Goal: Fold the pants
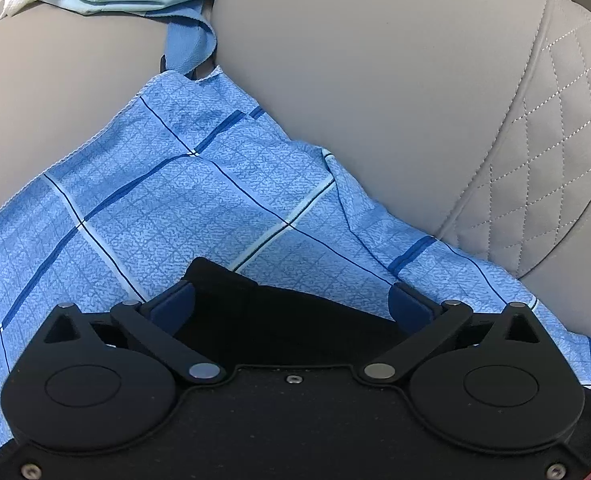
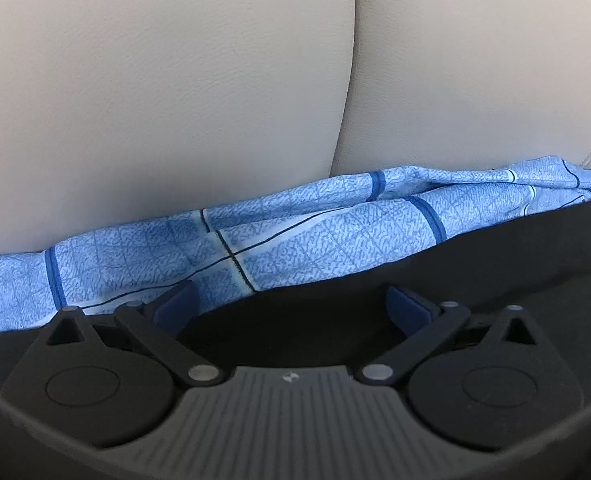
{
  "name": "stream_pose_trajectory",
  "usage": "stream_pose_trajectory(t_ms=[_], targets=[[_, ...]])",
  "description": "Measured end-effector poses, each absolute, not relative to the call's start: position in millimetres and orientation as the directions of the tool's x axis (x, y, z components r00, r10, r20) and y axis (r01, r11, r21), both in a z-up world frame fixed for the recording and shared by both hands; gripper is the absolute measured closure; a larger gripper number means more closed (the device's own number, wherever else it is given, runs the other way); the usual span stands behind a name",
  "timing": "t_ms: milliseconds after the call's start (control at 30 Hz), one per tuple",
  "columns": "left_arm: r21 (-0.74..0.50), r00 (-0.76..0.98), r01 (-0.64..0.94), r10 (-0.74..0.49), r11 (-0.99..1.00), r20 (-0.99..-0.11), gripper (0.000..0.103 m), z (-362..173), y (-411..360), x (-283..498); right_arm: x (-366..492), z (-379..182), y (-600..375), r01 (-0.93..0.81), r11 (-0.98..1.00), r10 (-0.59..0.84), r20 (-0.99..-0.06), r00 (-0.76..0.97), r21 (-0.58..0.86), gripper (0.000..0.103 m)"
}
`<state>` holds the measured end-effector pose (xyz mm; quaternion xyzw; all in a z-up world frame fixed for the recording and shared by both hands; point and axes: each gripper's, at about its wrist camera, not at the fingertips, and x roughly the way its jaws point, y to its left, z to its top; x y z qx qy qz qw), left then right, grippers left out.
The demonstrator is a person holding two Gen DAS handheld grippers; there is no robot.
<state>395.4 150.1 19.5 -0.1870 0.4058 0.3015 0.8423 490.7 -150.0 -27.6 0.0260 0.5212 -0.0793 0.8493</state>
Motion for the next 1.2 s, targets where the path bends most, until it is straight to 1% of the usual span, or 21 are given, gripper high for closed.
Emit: stream_pose_trajectory(t_ms=[33,100,133,167,200,233,267,333,433,567,667,733,800,967,1033,1067,1100,1200], targets=[[-0.073,0.494,-0.656,0.354,0.751,-0.794,0.0,19,151,394,488,-27,-151,0.161,0.986,-0.1,-0.888,0.448,-0.03,0.006],[-0.072,0.499,-0.653,0.357,0.754,-0.79,0.0,18,153,393,481,-23,-154,0.166,0.985,-0.11,-0.883,0.457,-0.036,0.017],[-0.068,0.5,-0.653,0.361,0.754,-0.787,0.0,18,153,393,477,-21,-157,0.176,0.983,-0.122,-0.876,0.466,-0.043,0.031],[-0.061,0.498,-0.653,0.368,0.755,-0.786,0.0,17,154,393,473,-18,-159,0.185,0.982,-0.13,-0.871,0.474,-0.046,0.051],[-0.05,0.493,-0.655,0.375,0.754,-0.785,0.0,16,154,394,468,-15,-162,0.196,0.979,-0.144,-0.866,0.48,-0.054,0.063],[-0.036,0.484,-0.657,0.385,0.753,-0.786,0.0,15,154,394,465,-12,-165,0.206,0.977,-0.149,-0.864,0.48,-0.054,0.086],[-0.019,0.471,-0.662,0.397,0.749,-0.788,0.0,14,155,395,461,-10,-169,0.215,0.976,-0.145,-0.867,0.477,-0.045,0.093],[-0.019,0.428,-0.684,0.38,0.729,-0.82,0.0,7,163,396,455,-5,-180,0.226,0.974,-0.101,-0.874,0.474,0.011,0.097],[-0.033,0.439,-0.688,0.379,0.725,-0.815,0.0,8,168,392,447,3,-197,0.232,0.97,-0.05,-0.876,0.48,0.072,0.1],[-0.131,0.496,-0.657,0.295,0.743,-0.817,0.0,17,174,381,426,19,-216,0.239,0.959,0.004,-0.854,0.52,0.151,0.102],[-0.201,0.52,-0.649,0.234,0.734,-0.822,0.0,24,180,378,416,29,-226,0.217,0.96,0.034,-0.839,0.542,0.179,0.102],[-0.221,0.514,-0.653,0.209,0.725,-0.832,0.0,26,181,380,413,36,-234,0.216,0.955,0.055,-0.833,0.551,0.206,0.101],[-0.197,0.493,-0.656,0.216,0.729,-0.843,0.0,26,177,385,406,41,-237,0.206,0.952,0.074,-0.824,0.562,0.226,0.101],[-0.077,0.417,-0.654,0.274,0.752,-0.867,0.001,19,165,399,391,49,-244,0.169,0.953,0.108,-0.804,0.585,0.251,0.101],[-0.043,0.405,-0.665,0.312,0.746,-0.859,0.018,19,160,399,385,52,-246,0.159,0.954,0.115,-0.8,0.589,0.254,0.101],[0.0,0.393,-0.672,0.356,0.741,-0.848,0.041,21,157,397,382,53,-247,0.155,0.955,0.117,-0.797,0.593,0.255,0.101],[0.039,0.384,-0.668,0.389,0.743,-0.837,0.053,23,154,395,379,55,-248,0.153,0.955,0.117,-0.794,0.596,0.255,0.101],[-0.006,0.448,-0.631,0.358,0.776,-0.819,0.066,33,151,380,369,58,-254,0.151,0.953,0.123,-0.788,0.603,0.264,0.101]])
